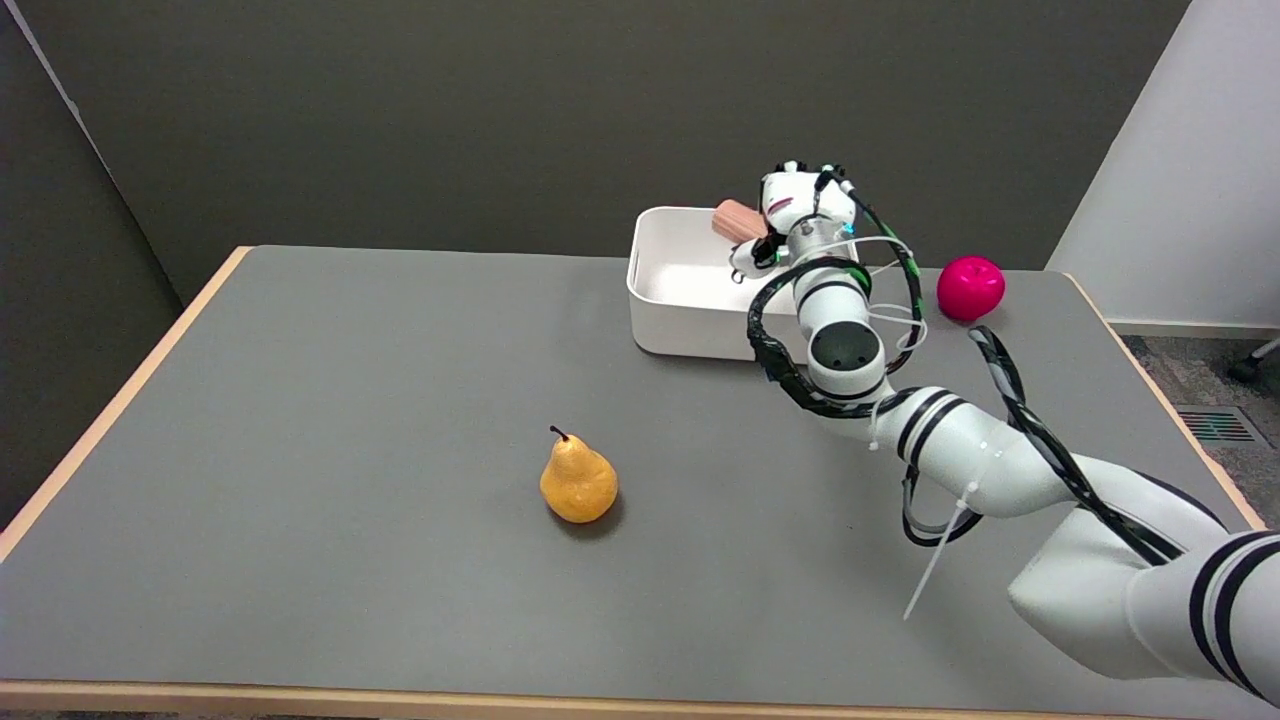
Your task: Place the wooden cylinder in the white box.
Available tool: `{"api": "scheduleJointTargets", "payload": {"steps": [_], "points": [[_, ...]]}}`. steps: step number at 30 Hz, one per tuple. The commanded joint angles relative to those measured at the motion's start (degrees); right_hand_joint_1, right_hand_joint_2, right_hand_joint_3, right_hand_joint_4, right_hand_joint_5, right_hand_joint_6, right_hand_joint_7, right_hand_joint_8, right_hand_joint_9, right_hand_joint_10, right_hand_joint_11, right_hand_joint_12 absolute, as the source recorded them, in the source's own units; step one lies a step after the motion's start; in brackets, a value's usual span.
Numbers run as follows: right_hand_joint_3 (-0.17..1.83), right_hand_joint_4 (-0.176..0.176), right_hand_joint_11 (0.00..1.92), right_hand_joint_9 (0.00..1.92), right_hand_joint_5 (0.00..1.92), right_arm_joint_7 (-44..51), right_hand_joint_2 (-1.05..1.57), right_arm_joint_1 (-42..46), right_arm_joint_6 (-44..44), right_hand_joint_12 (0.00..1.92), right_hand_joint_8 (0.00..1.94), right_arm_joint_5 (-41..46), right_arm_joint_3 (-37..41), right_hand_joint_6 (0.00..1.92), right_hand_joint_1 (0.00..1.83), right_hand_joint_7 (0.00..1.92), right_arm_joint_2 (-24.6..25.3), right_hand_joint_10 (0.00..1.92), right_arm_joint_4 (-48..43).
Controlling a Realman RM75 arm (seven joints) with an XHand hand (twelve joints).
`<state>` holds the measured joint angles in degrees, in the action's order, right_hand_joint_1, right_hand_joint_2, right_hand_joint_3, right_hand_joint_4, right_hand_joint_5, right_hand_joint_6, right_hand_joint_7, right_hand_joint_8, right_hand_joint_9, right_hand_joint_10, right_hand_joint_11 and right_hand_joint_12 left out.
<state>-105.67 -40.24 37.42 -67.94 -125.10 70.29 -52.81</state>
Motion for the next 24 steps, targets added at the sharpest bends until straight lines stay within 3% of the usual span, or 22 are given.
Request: {"api": "scheduleJointTargets", "payload": {"steps": [1,7,11,13,16,18,20,22,24], "points": [[0.77,0.099,0.38,0.76,0.72,-6.55,0.93,-2.69,-5.54,1.92,1.94,-0.36,-0.93,1.64,0.91,0.17,2.04,1.92,7.69],[0.76,0.099,0.39,0.74,0.72,-6.55,0.93,-2.07,-5.54,1.92,1.94,-0.95,-0.87,1.64,0.91,0.17,1.82,1.92,6.74],[0.75,0.097,0.27,0.66,0.71,-6.55,0.93,-0.79,-5.54,1.92,1.94,-1.24,-0.54,1.63,0.92,0.13,1.34,1.92,4.84],[0.56,0.057,0.05,0.63,0.68,-6.55,1.03,-0.08,-5.54,1.92,1.94,-1.24,0.06,1.59,0.92,0.18,1.05,1.92,3.45],[0.35,-0.002,0.0,0.6,0.61,-6.55,1.15,1.14,-5.54,1.92,1.88,-1.24,0.66,1.53,0.9,0.34,0.12,1.88,1.21],[0.83,-0.006,0.0,0.6,0.49,-6.46,0.89,1.79,-5.54,1.92,1.45,-1.07,0.83,1.16,0.71,0.43,-0.45,1.57,-0.02],[0.89,0.005,0.06,0.56,0.43,-6.31,0.85,2.57,-5.54,1.92,0.93,-0.84,1.45,1.01,0.61,0.51,-0.91,1.19,-1.31],[0.9,0.016,0.18,0.47,0.37,-6.08,0.82,3.35,-5.54,1.86,0.63,-0.84,1.92,0.84,0.52,0.46,-1.14,1.02,-2.41],[0.89,0.026,0.3,0.37,0.33,-6.07,0.8,3.99,-5.54,1.66,0.48,-0.76,2.57,0.66,0.44,0.4,-1.3,0.88,-3.69]]}}
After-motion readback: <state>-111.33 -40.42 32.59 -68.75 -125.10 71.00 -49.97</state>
